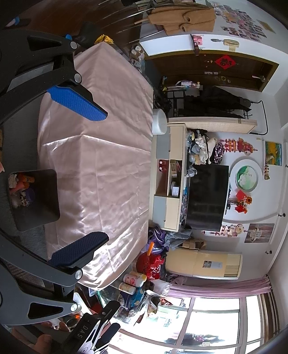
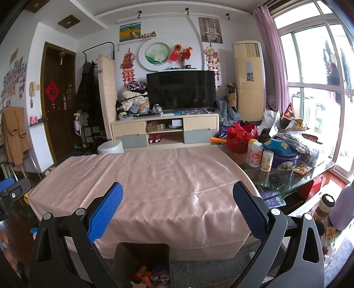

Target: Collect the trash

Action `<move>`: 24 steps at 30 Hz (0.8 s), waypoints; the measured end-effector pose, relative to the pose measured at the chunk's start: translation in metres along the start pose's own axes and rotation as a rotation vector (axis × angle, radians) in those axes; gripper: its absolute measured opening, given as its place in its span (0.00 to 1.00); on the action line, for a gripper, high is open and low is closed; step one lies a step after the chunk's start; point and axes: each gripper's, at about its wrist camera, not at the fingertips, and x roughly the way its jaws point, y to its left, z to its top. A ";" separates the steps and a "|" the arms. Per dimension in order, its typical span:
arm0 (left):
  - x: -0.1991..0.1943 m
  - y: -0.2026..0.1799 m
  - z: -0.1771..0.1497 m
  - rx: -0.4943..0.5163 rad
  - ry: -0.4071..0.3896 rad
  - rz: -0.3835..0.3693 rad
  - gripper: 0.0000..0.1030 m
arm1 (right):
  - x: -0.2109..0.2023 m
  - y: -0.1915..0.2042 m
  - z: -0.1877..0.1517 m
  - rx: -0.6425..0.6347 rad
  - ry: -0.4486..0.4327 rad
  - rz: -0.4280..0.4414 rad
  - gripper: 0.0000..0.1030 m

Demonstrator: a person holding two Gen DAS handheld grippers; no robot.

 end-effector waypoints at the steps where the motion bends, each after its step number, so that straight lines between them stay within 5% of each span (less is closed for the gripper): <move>1: 0.000 0.000 0.000 0.001 -0.001 0.004 0.92 | 0.000 0.000 0.000 0.001 0.000 0.000 0.97; 24: 0.002 -0.012 -0.004 0.009 0.012 0.023 0.92 | 0.000 -0.005 -0.004 0.013 -0.001 -0.007 0.97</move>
